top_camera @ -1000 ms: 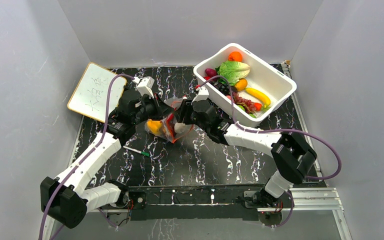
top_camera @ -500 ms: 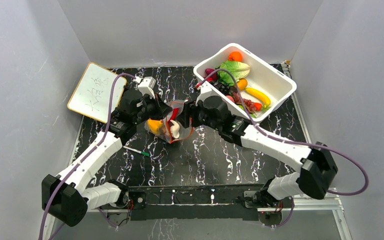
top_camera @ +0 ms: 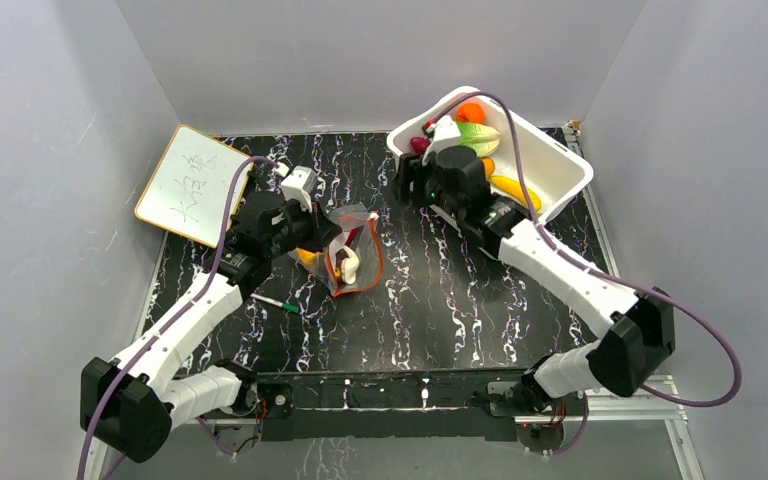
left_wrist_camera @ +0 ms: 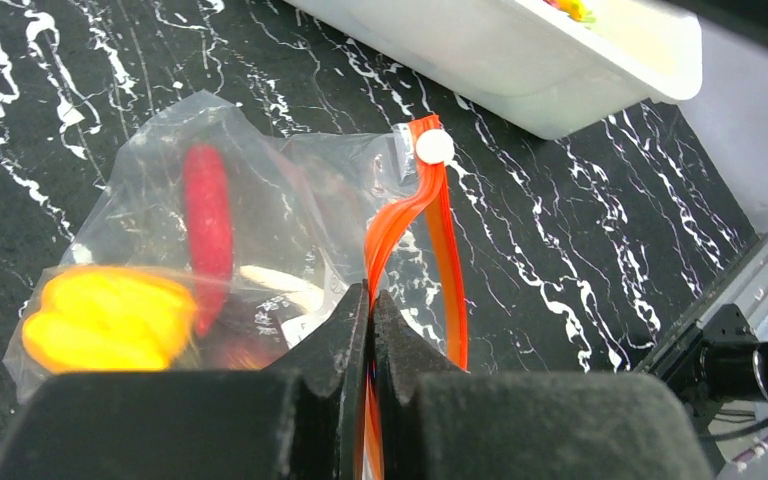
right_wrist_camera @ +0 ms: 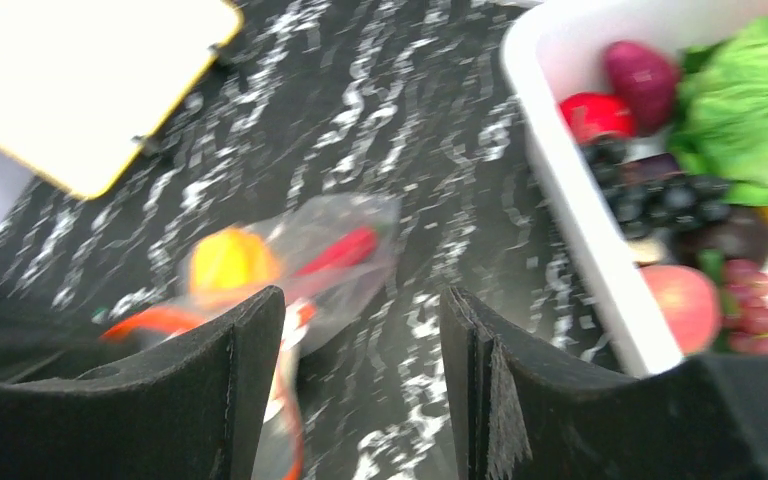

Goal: Place the food in the zip-top bag and seal the zipper
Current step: Pick up the fake fruit from the bin.

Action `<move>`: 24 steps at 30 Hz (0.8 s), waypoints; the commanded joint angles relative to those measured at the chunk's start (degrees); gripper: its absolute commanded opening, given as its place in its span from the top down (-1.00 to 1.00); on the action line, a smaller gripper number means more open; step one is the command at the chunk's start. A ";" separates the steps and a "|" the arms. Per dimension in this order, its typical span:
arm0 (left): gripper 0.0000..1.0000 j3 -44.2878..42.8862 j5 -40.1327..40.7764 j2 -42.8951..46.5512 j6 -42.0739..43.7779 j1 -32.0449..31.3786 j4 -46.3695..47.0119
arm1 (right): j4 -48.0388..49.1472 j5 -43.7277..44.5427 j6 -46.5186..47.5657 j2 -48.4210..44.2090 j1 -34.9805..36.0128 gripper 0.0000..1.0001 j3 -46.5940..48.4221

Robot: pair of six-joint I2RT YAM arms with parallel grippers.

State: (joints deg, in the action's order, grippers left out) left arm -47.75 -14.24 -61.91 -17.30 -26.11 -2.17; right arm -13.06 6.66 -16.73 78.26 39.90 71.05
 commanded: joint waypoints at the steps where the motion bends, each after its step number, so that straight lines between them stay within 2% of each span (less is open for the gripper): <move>1: 1.00 0.31 -5.36 1.98 3.49 -0.26 1.98 | -1.23 3.00 4.38 4.38 -8.60 -0.13 5.49; 8: 1.00 0.64 -9.09 2.52 7.34 -0.26 -0.27 | -3.29 9.76 7.02 13.51 -18.20 -0.12 10.88; 13: 1.00 2.81 -9.01 3.05 7.33 -0.26 1.11 | -0.91 14.12 0.81 20.25 -24.31 -0.16 12.51; 21: 1.00 3.08 -8.28 3.95 8.32 -0.26 0.71 | -0.17 12.12 -1.19 31.85 -29.22 -0.23 19.83; 24: 1.00 3.39 -8.36 4.02 8.49 -0.28 0.51 | -5.22 16.62 -2.09 35.32 -30.69 -0.30 24.29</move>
State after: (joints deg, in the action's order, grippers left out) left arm -44.86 -21.89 -59.79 -10.00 -26.11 -2.42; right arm -16.58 18.46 -16.80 111.31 10.83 88.18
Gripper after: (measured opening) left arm 0.010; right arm 0.625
